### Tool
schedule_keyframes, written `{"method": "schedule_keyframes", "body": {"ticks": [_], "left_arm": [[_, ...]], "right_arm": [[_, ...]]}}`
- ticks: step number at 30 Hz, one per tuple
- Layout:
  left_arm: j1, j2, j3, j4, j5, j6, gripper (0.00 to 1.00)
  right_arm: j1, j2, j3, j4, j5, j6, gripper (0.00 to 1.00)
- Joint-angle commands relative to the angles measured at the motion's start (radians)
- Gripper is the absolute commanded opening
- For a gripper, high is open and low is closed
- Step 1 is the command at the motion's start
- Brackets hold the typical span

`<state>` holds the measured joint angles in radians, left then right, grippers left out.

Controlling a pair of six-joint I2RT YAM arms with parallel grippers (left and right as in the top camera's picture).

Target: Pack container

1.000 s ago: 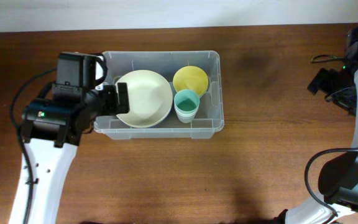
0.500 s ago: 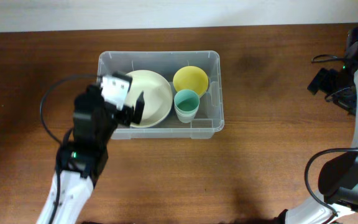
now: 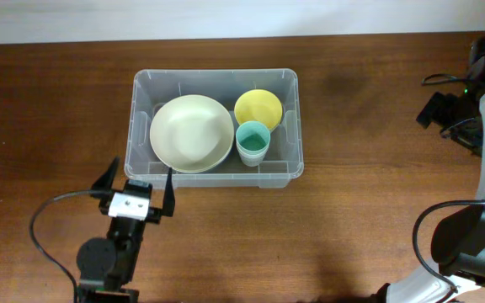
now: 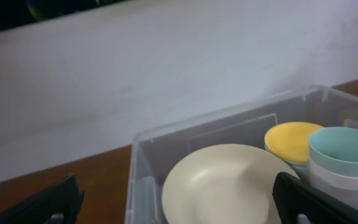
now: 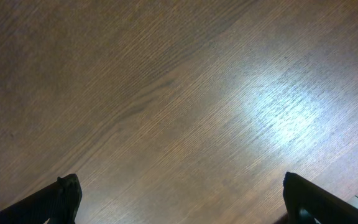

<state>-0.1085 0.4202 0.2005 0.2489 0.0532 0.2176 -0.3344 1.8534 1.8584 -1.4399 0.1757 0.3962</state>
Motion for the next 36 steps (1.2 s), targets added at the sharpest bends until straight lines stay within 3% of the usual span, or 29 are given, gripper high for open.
{"method": "schedule_keyframes", "body": {"ticks": [1, 7, 13, 18, 25, 36], "left_arm": [[0.013, -0.103, -0.076, 0.002, 0.011, 0.013, 1.0], [0.03, -0.279, -0.182, 0.003, 0.004, 0.016, 1.0], [0.074, -0.341, -0.192, -0.041, 0.008, 0.016, 1.0], [0.089, -0.417, -0.192, -0.191, 0.007, 0.016, 1.0], [0.098, -0.415, -0.192, -0.328, 0.004, 0.016, 1.0], [0.098, -0.415, -0.192, -0.326, 0.004, 0.016, 1.0]], "right_arm": [[-0.006, 0.002, -0.002, 0.0, 0.013, 0.008, 0.99], [-0.006, 0.002, -0.002, 0.0, 0.013, 0.008, 0.99], [-0.006, 0.002, -0.002, 0.0, 0.013, 0.008, 0.99], [-0.006, 0.002, -0.002, 0.0, 0.013, 0.008, 0.99], [-0.006, 0.002, -0.002, 0.0, 0.013, 0.008, 0.99], [-0.006, 0.002, -0.002, 0.0, 0.013, 0.008, 0.99]]}}
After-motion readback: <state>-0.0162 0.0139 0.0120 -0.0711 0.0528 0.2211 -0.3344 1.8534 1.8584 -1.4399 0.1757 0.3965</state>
